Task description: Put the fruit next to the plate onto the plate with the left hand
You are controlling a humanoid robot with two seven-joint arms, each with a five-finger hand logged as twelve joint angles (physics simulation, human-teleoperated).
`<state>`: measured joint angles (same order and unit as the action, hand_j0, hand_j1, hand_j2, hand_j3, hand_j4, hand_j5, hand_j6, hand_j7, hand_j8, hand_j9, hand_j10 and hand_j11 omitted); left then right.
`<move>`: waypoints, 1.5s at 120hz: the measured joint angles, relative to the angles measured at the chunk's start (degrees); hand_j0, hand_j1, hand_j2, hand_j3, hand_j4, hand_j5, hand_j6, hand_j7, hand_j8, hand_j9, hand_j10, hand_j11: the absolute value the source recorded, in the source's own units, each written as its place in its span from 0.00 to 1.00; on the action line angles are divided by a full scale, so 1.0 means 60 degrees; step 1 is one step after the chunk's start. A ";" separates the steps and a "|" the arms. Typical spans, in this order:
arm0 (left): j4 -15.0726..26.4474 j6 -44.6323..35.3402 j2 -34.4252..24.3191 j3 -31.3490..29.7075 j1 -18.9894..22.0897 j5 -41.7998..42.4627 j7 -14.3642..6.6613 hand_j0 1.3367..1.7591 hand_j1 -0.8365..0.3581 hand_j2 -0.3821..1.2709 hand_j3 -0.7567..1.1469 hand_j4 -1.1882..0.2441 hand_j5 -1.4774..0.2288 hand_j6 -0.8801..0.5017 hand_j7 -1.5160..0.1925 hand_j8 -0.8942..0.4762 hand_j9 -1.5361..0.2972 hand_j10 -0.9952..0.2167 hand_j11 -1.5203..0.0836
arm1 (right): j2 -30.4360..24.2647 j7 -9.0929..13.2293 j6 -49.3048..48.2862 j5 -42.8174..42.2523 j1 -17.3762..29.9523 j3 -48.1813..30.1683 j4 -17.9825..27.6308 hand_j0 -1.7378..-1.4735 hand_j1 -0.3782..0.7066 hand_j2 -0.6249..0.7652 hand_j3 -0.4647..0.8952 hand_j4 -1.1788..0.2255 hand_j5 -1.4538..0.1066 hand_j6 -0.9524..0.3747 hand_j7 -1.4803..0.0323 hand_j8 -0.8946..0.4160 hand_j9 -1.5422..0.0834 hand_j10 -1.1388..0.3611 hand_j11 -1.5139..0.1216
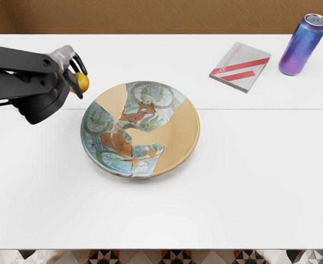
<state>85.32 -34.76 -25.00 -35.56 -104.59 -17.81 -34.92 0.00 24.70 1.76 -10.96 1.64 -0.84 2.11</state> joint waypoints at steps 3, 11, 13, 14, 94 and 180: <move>0.0002 -0.0002 0.0052 0.0045 0.0000 -0.0005 -0.0002 0.76 0.38 0.63 0.40 0.36 0.19 0.37 0.25 0.35 0.25 0.16 0.28 | 0.0000 0.0000 0.0000 0.0000 -0.0001 -0.0001 0.0000 0.30 0.03 0.45 0.34 0.84 0.93 0.72 0.98 0.68 0.95 0.76 0.93; 0.0005 -0.0005 0.0155 0.0132 0.0000 -0.0018 0.0000 0.76 0.39 0.62 0.40 0.35 0.20 0.37 0.25 0.35 0.25 0.16 0.28 | 0.0000 0.0000 -0.0001 0.0000 0.0001 -0.0001 0.0000 0.30 0.03 0.45 0.34 0.84 0.93 0.72 0.98 0.68 0.95 0.76 0.93; 0.0005 -0.0006 0.0184 0.0146 0.0000 -0.0021 0.0000 0.76 0.39 0.61 0.40 0.35 0.20 0.37 0.25 0.35 0.25 0.16 0.28 | 0.0000 0.0000 -0.0001 0.0000 0.0001 0.0000 0.0000 0.30 0.03 0.45 0.34 0.84 0.93 0.72 0.98 0.68 0.95 0.76 0.93; 0.0006 -0.0008 0.0203 0.0152 0.0000 -0.0022 0.0000 0.76 0.39 0.61 0.40 0.35 0.20 0.37 0.25 0.35 0.25 0.16 0.28 | 0.0000 0.0000 -0.0001 -0.0001 0.0002 0.0000 0.0000 0.30 0.03 0.45 0.34 0.84 0.93 0.72 0.98 0.68 0.95 0.76 0.93; -0.0029 -0.0016 0.1362 0.0677 0.0670 -0.0053 -0.0001 0.75 0.41 0.58 0.40 0.30 0.21 0.35 0.25 0.34 0.26 0.16 0.28 | 0.0000 0.0000 0.0000 0.0001 0.0002 0.0000 0.0000 0.30 0.03 0.45 0.34 0.84 0.93 0.72 0.98 0.68 0.95 0.76 0.93; -0.0200 -0.0040 0.1632 0.0719 0.1098 -0.0051 -0.0012 0.76 0.60 0.34 0.40 0.52 0.53 0.38 0.55 0.39 0.53 0.46 0.59 | 0.0000 0.0000 -0.0001 0.0001 0.0003 0.0002 0.0000 0.30 0.03 0.45 0.34 0.84 0.93 0.72 0.98 0.68 0.95 0.76 0.93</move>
<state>84.12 -35.00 -15.21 -31.25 -98.00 -18.11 -35.00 0.00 24.70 1.75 -10.95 1.66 -0.83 2.11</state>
